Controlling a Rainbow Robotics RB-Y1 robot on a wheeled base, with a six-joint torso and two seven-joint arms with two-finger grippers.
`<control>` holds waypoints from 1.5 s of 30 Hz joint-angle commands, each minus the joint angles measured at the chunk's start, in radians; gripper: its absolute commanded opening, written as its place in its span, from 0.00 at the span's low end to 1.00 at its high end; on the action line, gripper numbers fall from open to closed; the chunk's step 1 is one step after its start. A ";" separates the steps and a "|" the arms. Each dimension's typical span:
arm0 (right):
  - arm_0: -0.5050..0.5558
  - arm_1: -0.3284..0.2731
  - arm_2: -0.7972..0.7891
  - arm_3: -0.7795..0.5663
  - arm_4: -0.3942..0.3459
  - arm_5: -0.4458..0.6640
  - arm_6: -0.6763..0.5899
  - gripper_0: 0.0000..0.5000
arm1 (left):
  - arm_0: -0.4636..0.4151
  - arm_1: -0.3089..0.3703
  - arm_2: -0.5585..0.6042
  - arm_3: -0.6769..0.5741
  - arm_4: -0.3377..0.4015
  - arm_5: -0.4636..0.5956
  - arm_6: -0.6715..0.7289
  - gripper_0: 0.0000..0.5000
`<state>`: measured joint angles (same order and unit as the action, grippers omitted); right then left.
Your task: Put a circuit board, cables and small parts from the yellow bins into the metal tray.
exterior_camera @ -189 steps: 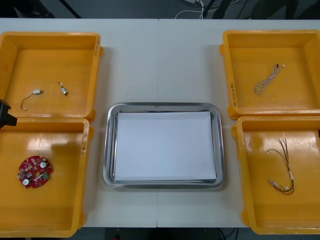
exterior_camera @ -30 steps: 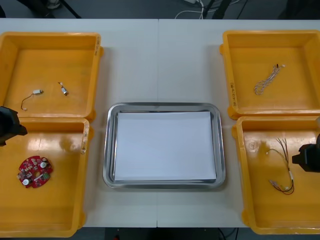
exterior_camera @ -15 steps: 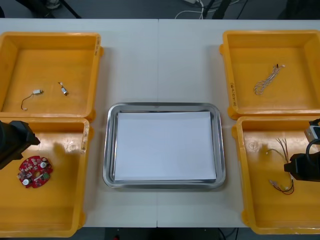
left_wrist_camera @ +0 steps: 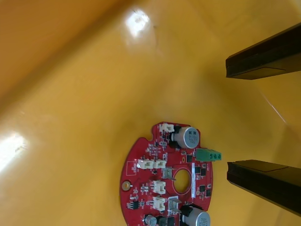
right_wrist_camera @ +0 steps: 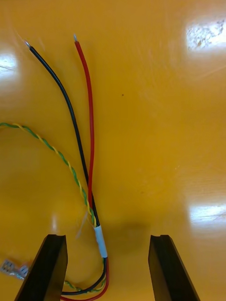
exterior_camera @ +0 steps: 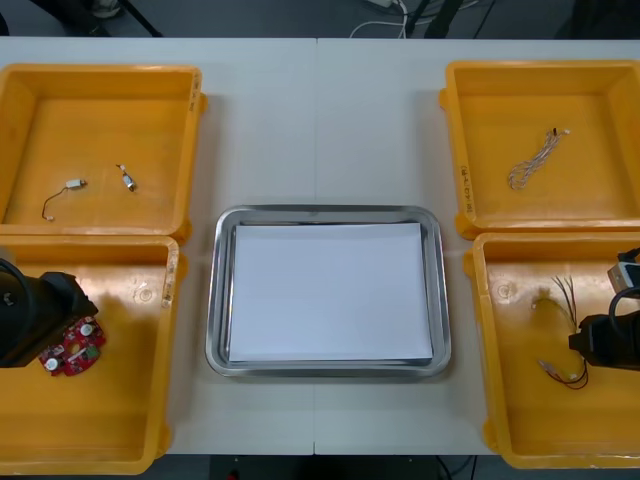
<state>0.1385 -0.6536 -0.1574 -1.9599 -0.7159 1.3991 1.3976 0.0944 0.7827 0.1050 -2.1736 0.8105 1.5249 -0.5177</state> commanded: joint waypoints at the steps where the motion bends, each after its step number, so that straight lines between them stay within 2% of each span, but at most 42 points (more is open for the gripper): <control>1: -0.013 0.011 0.019 0.006 0.016 -0.012 0.060 1.00 | 0.038 -0.011 -0.034 -0.032 -0.025 -0.015 -0.067 1.00; 6: -0.013 0.011 0.033 0.007 0.029 -0.019 0.055 1.00 | 0.050 -0.007 -0.059 -0.032 -0.048 -0.020 -0.071 1.00; 14: -0.014 0.046 0.038 0.013 0.050 -0.031 0.061 1.00 | 0.062 -0.002 -0.099 -0.029 -0.090 -0.037 -0.071 1.00; 19: -0.014 0.048 0.039 0.013 0.064 -0.029 0.066 1.00 | 0.064 -0.002 -0.163 -0.029 -0.195 -0.058 -0.061 1.00; 29: -0.013 0.057 0.050 0.013 0.092 -0.031 0.070 0.98 | 0.065 0.007 -0.197 -0.008 -0.209 -0.097 -0.059 1.00; 30: -0.013 0.058 0.050 0.012 0.095 -0.031 0.074 0.67 | 0.065 0.007 -0.199 -0.003 -0.214 -0.098 -0.062 1.00; 33: -0.013 0.062 0.050 0.013 0.099 -0.029 0.075 0.11 | 0.067 0.009 -0.199 0.001 -0.220 -0.100 -0.064 1.00; 34: -0.014 0.062 0.050 0.013 0.101 -0.029 0.075 0.00 | 0.065 0.009 -0.199 0.003 -0.221 -0.101 -0.064 1.00; 42: -0.019 0.065 0.050 0.012 0.101 -0.026 0.078 0.00 | 0.068 0.007 -0.200 0.041 -0.221 -0.143 -0.074 1.00; 45: -0.040 0.065 0.035 -0.005 0.102 0.021 0.080 0.00 | 0.068 0.009 -0.202 0.048 -0.220 -0.149 -0.079 1.00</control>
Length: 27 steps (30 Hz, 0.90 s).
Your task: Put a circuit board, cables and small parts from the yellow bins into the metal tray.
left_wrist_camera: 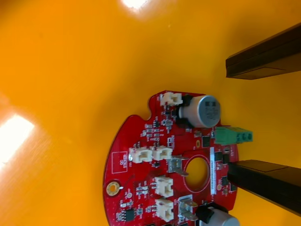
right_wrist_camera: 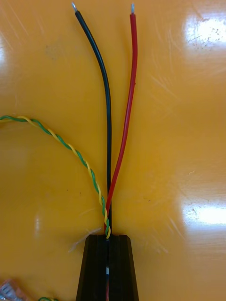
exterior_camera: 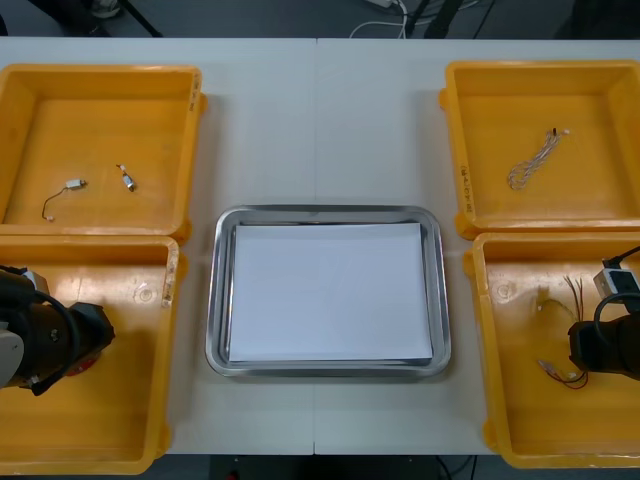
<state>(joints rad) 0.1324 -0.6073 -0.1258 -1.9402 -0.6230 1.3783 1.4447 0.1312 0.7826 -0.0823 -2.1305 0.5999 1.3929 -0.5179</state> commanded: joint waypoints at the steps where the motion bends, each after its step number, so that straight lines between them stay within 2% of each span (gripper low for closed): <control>1: -0.037 0.018 -0.002 -0.029 0.009 0.053 0.032 0.00 | 0.031 0.009 -0.016 0.003 -0.011 -0.017 -0.079 1.00; 12: -0.154 0.018 -0.112 -0.152 0.002 0.370 0.042 0.00 | 0.033 0.015 -0.037 0.004 -0.020 -0.028 -0.079 1.00; 14: -0.172 0.018 -0.133 -0.169 -0.003 0.410 0.043 0.00 | 0.033 0.015 -0.040 0.004 -0.020 -0.029 -0.079 0.45; 15: -0.183 0.018 -0.147 -0.181 -0.003 0.441 0.046 0.00 | 0.033 0.017 -0.043 0.004 -0.022 -0.031 -0.080 0.00; 20: -0.226 0.018 -0.212 -0.220 -0.017 0.535 0.054 0.00 | 0.033 0.023 -0.063 0.004 -0.043 -0.048 -0.083 0.00; 27: -0.281 0.017 -0.296 -0.246 -0.041 0.542 0.068 0.00 | 0.031 0.024 -0.062 0.003 -0.043 -0.048 -0.082 0.00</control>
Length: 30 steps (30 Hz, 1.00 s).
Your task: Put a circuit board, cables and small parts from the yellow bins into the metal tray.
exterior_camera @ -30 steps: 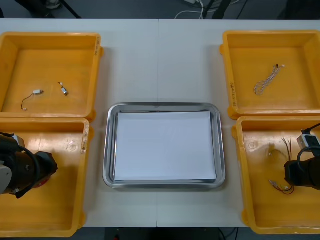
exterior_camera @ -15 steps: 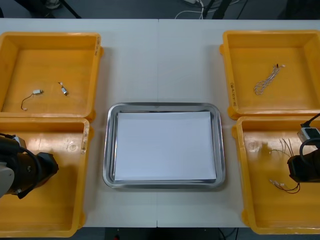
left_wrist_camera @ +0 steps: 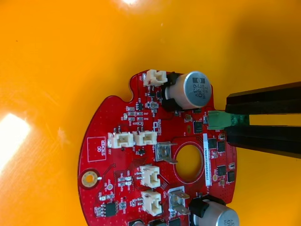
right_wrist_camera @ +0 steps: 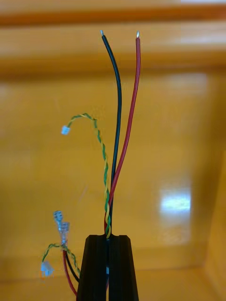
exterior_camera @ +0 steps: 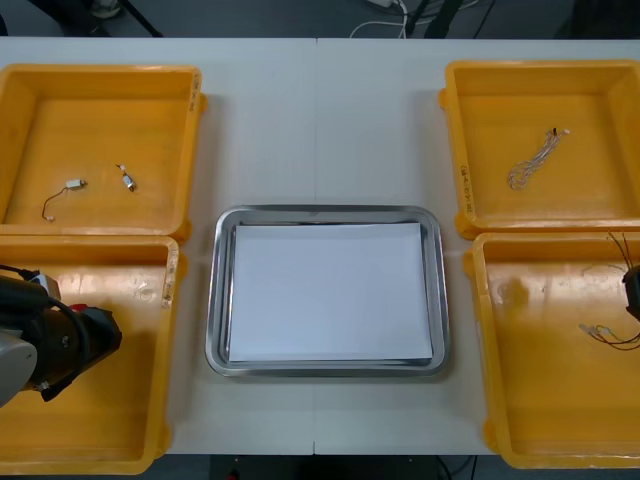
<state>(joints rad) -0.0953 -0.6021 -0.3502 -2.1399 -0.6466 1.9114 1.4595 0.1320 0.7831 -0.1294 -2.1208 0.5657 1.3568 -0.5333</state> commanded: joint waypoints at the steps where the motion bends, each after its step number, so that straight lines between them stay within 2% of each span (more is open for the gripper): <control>1: -0.063 0.010 -0.081 -0.049 -0.019 0.008 0.053 0.00 | 0.032 0.024 -0.013 -0.007 -0.009 -0.011 -0.068 0.00; 9: -0.096 -0.016 -0.118 -0.074 -0.038 0.008 0.050 0.00 | 0.031 0.030 0.024 -0.024 0.008 0.005 -0.080 0.00; 12: -0.096 -0.036 -0.124 -0.080 -0.045 0.008 0.048 0.00 | 0.028 0.033 0.060 -0.054 0.020 0.064 -0.089 0.00; 18: -0.096 -0.084 -0.127 -0.081 -0.062 0.008 0.041 0.00 | 0.009 0.033 0.143 -0.110 0.091 0.183 -0.112 0.00; 22: -0.096 -0.108 -0.130 -0.081 -0.079 0.008 0.036 0.00 | -0.009 0.033 0.180 -0.157 0.105 0.257 -0.120 0.00; 24: -0.098 -0.119 -0.125 -0.081 -0.094 0.008 0.036 0.00 | -0.023 0.033 0.192 -0.179 0.108 0.289 -0.123 0.00; 30: -0.116 -0.180 -0.115 -0.081 -0.222 0.008 0.028 0.00 | -0.110 0.033 0.214 -0.248 0.122 0.435 -0.143 0.00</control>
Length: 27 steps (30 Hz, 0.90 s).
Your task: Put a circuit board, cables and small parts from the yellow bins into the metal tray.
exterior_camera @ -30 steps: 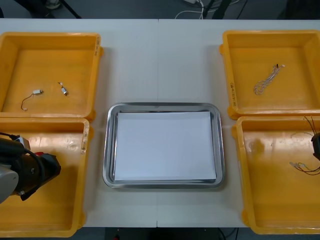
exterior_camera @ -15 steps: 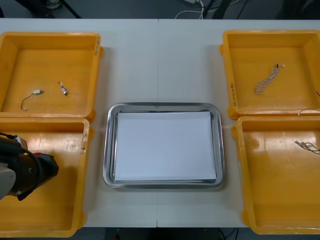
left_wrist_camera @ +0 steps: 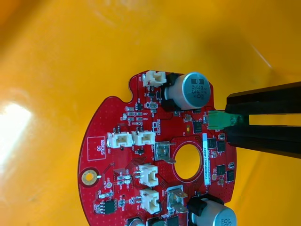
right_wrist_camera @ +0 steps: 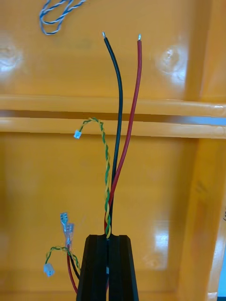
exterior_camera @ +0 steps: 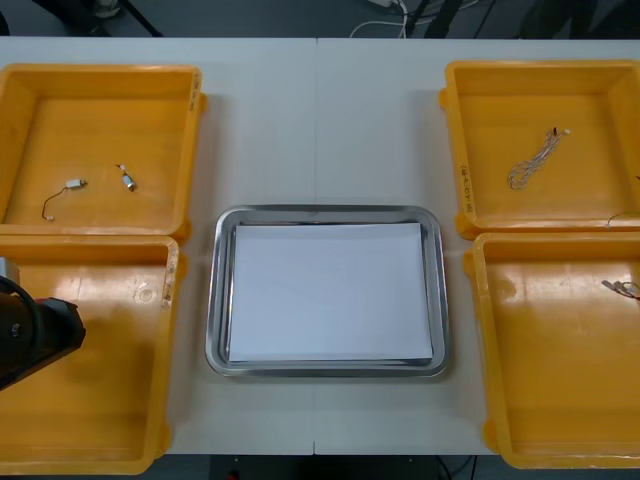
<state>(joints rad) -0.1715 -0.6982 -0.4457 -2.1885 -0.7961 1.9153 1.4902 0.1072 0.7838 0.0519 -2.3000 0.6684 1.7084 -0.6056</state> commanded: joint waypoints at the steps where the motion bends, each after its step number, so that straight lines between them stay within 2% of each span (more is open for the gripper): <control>1: -0.043 -0.090 -0.018 -0.033 -0.084 0.005 -0.002 0.00 | -0.095 0.032 0.032 -0.073 0.019 0.094 -0.074 0.00; 8: -0.079 -0.149 0.028 -0.033 -0.213 0.005 -0.008 0.00 | -0.205 0.032 0.032 -0.110 0.103 0.206 -0.105 0.00; 14: -0.100 -0.188 0.084 -0.033 -0.299 0.005 -0.004 0.00 | -0.322 0.034 0.022 -0.121 0.201 0.212 -0.122 0.00; 17: -0.111 -0.202 0.116 -0.033 -0.334 0.005 -0.004 0.00 | -0.379 0.037 -0.006 -0.122 0.221 0.212 -0.126 0.00; 27: -0.198 -0.192 0.208 -0.037 -0.357 0.005 0.016 0.00 | -0.500 0.038 -0.146 -0.099 0.226 0.212 -0.132 0.00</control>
<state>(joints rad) -0.3075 -0.8602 -0.2718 -2.1968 -1.1407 1.9155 1.4902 -0.3216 0.7840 -0.0354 -2.3857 0.8849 1.9126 -0.6846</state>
